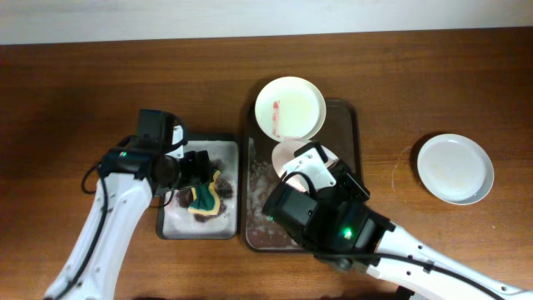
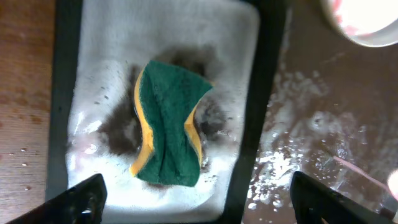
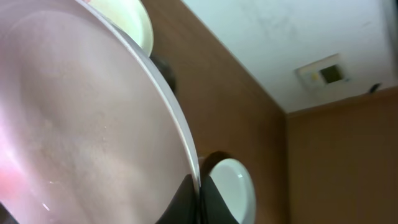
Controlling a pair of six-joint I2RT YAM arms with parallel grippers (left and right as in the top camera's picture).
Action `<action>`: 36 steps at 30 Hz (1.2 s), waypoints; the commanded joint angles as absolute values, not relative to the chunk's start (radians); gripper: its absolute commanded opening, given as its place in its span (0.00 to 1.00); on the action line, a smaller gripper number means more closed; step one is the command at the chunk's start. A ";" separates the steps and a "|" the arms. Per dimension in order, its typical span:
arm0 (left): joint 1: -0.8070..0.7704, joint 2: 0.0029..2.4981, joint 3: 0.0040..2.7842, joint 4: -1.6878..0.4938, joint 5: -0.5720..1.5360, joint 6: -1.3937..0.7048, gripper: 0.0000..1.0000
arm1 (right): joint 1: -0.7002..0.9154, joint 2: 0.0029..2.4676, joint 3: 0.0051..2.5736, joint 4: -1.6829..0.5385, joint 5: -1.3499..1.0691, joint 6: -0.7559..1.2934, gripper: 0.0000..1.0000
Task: Clean dirty plates on tray and stack at the side
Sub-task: 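Lift the pink plate with the right gripper and stack it on the side plate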
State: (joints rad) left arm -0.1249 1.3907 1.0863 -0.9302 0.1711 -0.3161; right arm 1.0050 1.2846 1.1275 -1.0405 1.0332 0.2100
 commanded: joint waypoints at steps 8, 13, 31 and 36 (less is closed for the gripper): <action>-0.121 1.303 1.104 -0.931 0.180 -0.312 1.00 | 1.107 1.268 1.171 -1.063 1.277 0.226 0.04; -0.121 1.303 1.104 -0.932 0.168 -0.313 1.00 | 1.107 1.268 1.171 -1.063 1.277 0.226 0.04; -0.121 1.303 1.104 -0.932 0.168 -0.312 1.00 | 1.105 1.268 1.171 -1.057 1.275 0.244 0.04; -0.121 1.303 1.104 -0.932 0.168 -0.313 1.00 | 1.071 1.277 1.171 -1.008 1.040 0.245 0.04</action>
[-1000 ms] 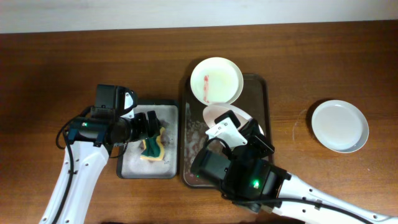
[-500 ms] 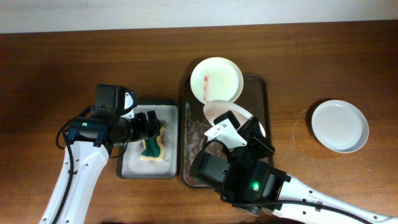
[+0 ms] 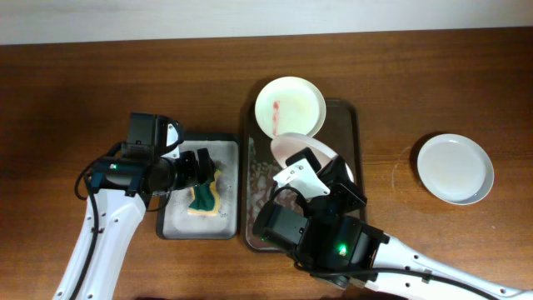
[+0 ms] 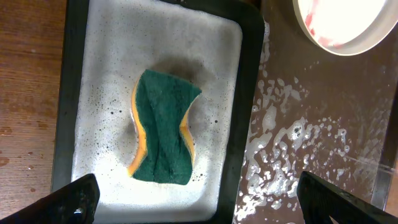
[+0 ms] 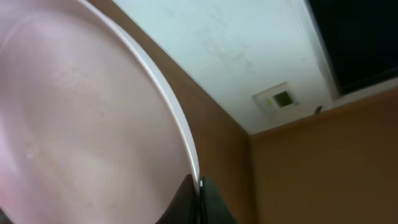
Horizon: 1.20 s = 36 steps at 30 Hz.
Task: Clean dirty plates on tray and stack at the side
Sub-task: 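Lift the pink plate with the right gripper and stack it on the side plate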
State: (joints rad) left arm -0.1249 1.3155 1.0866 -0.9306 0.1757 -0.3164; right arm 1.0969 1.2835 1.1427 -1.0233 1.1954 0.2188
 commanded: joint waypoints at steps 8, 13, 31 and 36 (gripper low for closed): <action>-0.121 1.303 1.104 -0.932 0.168 -0.313 1.00 | 0.368 1.275 1.267 -1.026 0.007 0.265 0.04; -0.121 1.303 1.104 -0.932 0.168 -0.313 1.00 | -0.228 1.299 1.292 -1.029 -0.235 0.249 0.04; -0.121 1.303 1.104 -0.932 0.168 -0.313 1.00 | -0.662 1.593 1.310 -0.937 -0.327 0.234 0.58; -0.121 1.303 1.104 -0.932 0.168 -0.313 1.00 | -0.296 1.534 1.316 -0.866 -0.407 0.086 0.57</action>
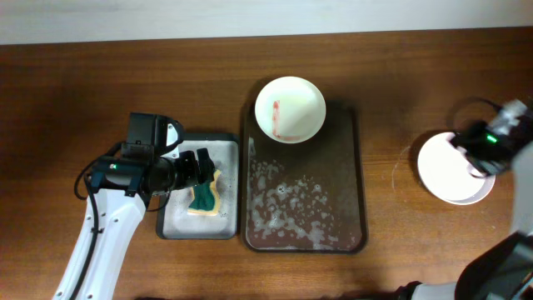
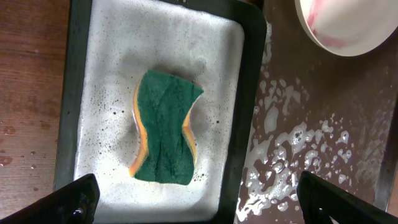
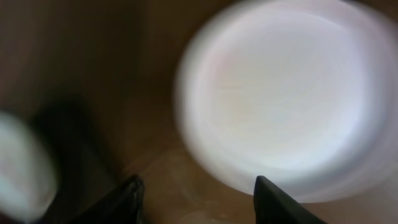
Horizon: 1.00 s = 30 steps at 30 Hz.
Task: Clean dirty plates on tray and stack at the side
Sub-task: 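Lift the pink plate with the right gripper and stack it on the side plate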
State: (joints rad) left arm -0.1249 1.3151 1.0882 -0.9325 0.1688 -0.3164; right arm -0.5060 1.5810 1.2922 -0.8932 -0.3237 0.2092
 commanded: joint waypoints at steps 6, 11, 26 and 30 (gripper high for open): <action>-0.121 1.303 1.104 -0.932 0.168 -0.313 1.00 | 0.127 1.664 1.316 -0.635 -0.139 0.060 0.61; -0.121 1.303 1.104 -0.932 0.168 -0.313 1.00 | 0.223 1.902 1.316 -0.364 -0.021 0.136 0.62; -0.121 1.303 1.104 -0.932 0.168 -0.313 1.00 | 0.223 1.861 1.317 -0.596 -0.078 0.253 0.04; -0.121 1.303 1.104 -0.932 0.168 -0.313 1.00 | 0.223 1.731 1.317 -0.871 -0.082 0.360 0.04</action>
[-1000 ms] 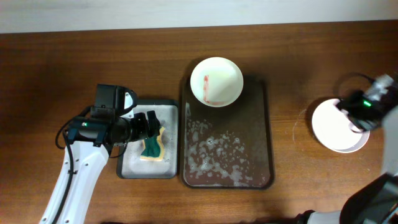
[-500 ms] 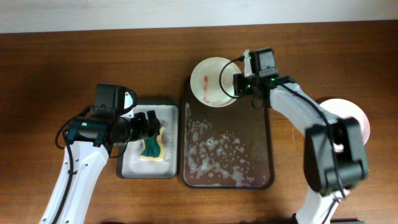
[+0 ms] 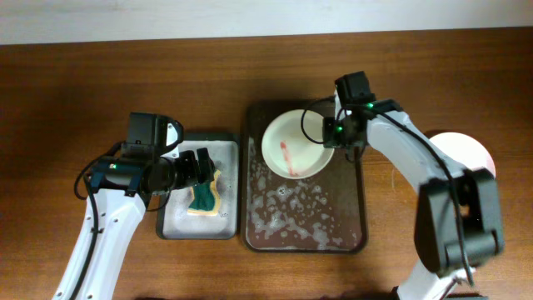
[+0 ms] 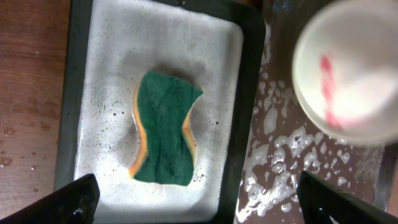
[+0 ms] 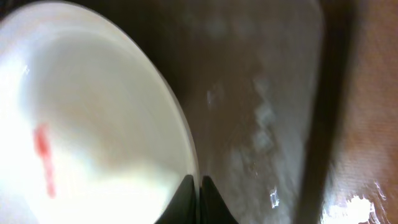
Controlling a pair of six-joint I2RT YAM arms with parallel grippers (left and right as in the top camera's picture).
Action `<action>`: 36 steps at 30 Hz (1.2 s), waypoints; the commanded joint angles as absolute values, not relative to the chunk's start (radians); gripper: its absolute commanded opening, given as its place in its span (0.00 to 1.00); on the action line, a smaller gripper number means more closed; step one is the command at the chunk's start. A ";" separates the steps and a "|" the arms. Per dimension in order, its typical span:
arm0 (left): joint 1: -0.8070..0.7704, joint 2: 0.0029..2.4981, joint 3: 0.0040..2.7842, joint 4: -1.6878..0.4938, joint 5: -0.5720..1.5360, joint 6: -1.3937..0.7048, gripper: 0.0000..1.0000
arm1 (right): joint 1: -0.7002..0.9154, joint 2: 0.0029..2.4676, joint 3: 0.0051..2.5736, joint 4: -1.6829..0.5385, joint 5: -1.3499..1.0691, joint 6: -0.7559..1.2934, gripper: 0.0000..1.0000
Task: Clean dirty plates on tray and stack at the side
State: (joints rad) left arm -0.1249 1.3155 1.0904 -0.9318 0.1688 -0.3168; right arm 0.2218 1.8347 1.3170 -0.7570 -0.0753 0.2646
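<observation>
A white plate [image 3: 293,143] with a red streak hangs tilted over the big dark tray [image 3: 246,192]. My right gripper [image 3: 336,133] is shut on its right rim, and in the right wrist view the fingertips [image 5: 199,198] pinch the plate [image 5: 93,124] edge. My left gripper [image 4: 199,202] stands open above the green and yellow sponge [image 4: 165,137], which lies in the small foamy tray [image 3: 175,221]. The streaked plate [image 4: 348,81] also shows in the left wrist view.
Clean white plates [image 3: 476,148] lie on the table at the right, partly hidden by my right forearm. The big tray's floor is wet with soap suds [image 3: 291,204]. Brown table surrounds both trays.
My right gripper was open over the clean plate at the right. Now it is shut on the streaked plate's rim, and that plate sits nearer the tray's middle. The left arm has not moved.
My right gripper held a plate over the big tray while my left gripper stood open over the sponge. Then that plate lay at the right side and the right gripper was open above it. Now the right gripper holds the streaked plate over the tray.
</observation>
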 commanded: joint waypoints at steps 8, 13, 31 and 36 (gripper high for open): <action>-0.121 1.303 1.104 -0.932 0.168 -0.312 1.00 | 0.279 1.703 1.164 -1.035 -0.136 0.588 0.04; -0.121 1.303 1.104 -0.972 0.210 -0.313 1.00 | 0.279 1.634 1.186 -0.942 -0.191 0.477 0.47; -0.273 1.700 0.821 -0.557 -0.041 -0.396 0.20 | 0.281 1.296 1.279 -1.138 -0.180 0.262 0.59; -0.272 1.702 0.883 -0.616 0.004 -0.395 0.00 | 0.280 1.383 1.250 -1.148 -0.117 0.262 0.52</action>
